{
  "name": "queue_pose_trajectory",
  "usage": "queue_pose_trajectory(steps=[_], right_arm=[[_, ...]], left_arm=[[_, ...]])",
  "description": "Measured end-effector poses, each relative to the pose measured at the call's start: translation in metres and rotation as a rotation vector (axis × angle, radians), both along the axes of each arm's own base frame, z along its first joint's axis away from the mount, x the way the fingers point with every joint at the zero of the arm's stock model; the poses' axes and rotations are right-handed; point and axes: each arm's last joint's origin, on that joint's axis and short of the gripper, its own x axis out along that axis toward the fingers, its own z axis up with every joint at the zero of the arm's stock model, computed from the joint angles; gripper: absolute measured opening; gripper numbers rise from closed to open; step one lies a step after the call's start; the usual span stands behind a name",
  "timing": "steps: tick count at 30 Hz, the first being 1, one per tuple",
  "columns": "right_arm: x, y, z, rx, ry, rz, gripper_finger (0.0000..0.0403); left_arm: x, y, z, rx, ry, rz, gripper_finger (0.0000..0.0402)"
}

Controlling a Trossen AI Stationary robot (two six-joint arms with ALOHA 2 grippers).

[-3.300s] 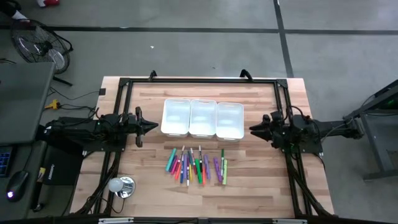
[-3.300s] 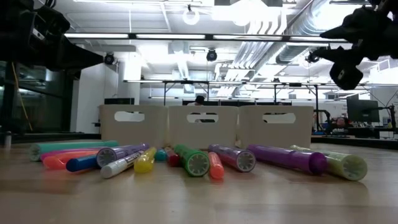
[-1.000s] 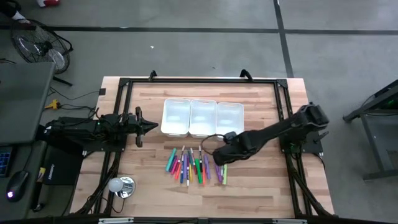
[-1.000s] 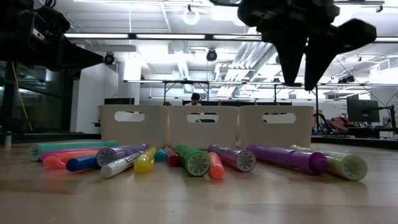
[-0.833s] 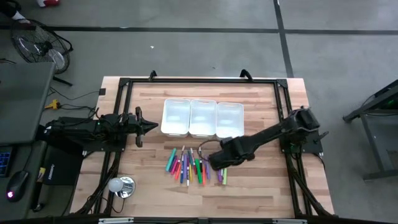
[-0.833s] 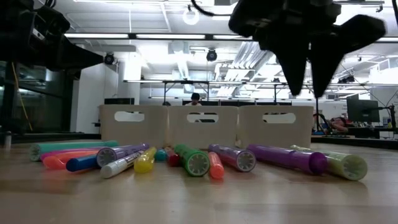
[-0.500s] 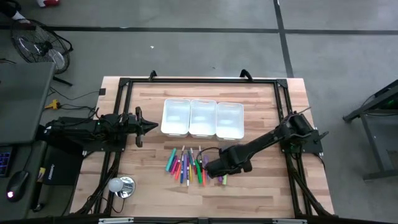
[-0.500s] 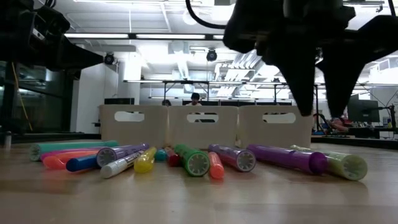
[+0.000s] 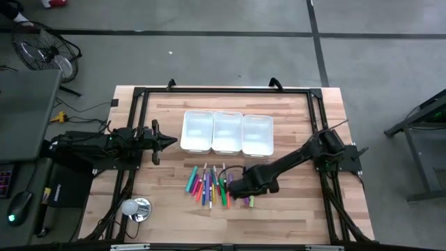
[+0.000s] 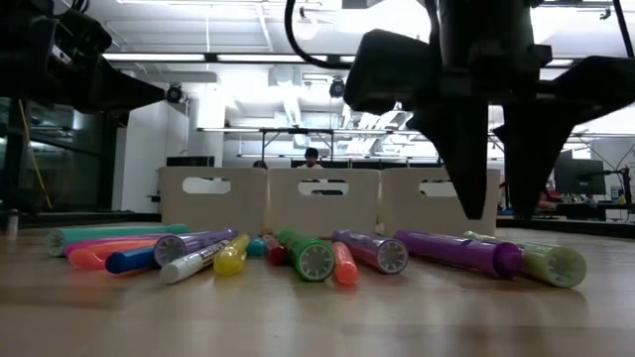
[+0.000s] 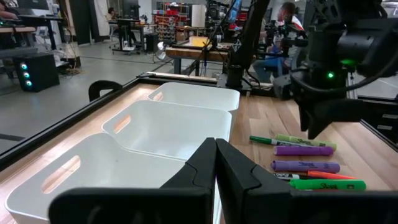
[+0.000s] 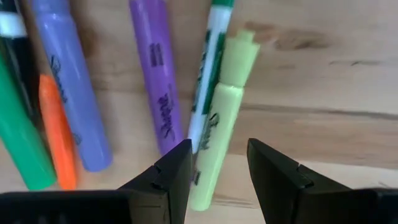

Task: Pick & Place Markers
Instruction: Put the light green highlighter into the right white bin

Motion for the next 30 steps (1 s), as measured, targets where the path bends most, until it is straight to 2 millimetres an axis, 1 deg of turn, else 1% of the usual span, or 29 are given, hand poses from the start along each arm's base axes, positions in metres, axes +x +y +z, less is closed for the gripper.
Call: queue_pose_trajectory(steps=[13, 26, 30], right_arm=[[0.001, -0.001, -0.015, -0.010, 0.064, -0.009, 0.0144], [-0.006, 0.002, -0.015, -0.038, 0.107, 0.010, 0.0144], [-0.006, 0.004, -0.019, -0.044, 0.116, 0.013, 0.0144]], left_arm=[[0.000, 0.000, 0.000, 0.000, 0.000, 0.000, 0.0007], [0.000, 0.000, 0.000, 0.000, 0.000, 0.000, 0.0007], [0.000, 0.000, 0.000, 0.000, 0.000, 0.000, 0.0007]])
